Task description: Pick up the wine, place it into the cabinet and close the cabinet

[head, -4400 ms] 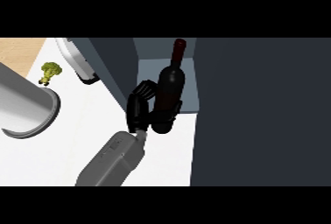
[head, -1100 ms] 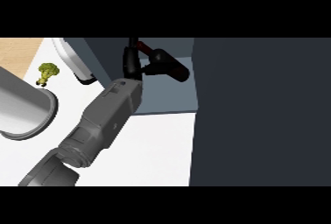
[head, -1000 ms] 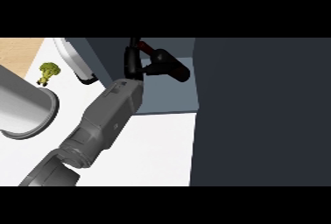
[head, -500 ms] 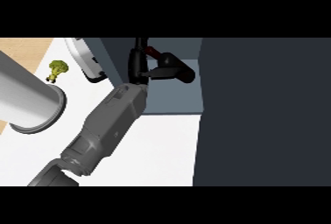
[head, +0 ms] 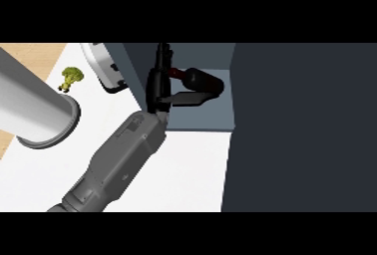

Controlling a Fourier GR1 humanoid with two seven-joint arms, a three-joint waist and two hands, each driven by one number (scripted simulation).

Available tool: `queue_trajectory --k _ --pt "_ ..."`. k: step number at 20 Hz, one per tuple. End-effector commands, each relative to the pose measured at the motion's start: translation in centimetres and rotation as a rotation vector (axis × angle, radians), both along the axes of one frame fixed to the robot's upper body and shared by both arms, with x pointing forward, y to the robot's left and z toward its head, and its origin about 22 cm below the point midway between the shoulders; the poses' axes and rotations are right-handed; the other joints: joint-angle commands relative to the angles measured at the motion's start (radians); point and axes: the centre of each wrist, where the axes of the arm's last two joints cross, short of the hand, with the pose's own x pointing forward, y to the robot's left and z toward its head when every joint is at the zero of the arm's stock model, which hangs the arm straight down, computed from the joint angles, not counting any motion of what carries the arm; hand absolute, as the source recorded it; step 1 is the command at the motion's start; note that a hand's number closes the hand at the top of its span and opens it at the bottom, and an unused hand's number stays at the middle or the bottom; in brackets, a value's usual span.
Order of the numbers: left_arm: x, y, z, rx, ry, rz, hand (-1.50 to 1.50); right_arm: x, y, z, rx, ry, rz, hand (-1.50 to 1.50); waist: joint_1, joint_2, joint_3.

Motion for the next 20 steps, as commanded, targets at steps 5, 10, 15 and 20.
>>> queue_trajectory --k 5,10,15,20 --pt "-6.4 1.9 -1.6 -0.066 0.012 -0.05 -1.5 -3.7 0.2 2.2 0.06 -0.054 0.035 -1.5 -0.001 -0.001 0.0" --pt "-10.8 1.9 -1.9 -0.104 -0.007 -0.06 -1.5 -4.3 -0.5 3.1 0.048 -0.065 0.045 -1.5 -0.008 0.003 0.0" --pt "-13.7 2.9 -1.5 -0.106 -0.026 -0.084 -1.5 -4.3 -0.8 3.9 0.027 -0.078 0.067 -1.5 -0.014 0.01 0.0" --pt "-17.9 1.7 -1.0 -0.121 -0.039 -0.074 -1.5 -3.9 -0.1 3.2 -0.028 -0.023 0.112 1.5 -0.017 0.01 0.0"
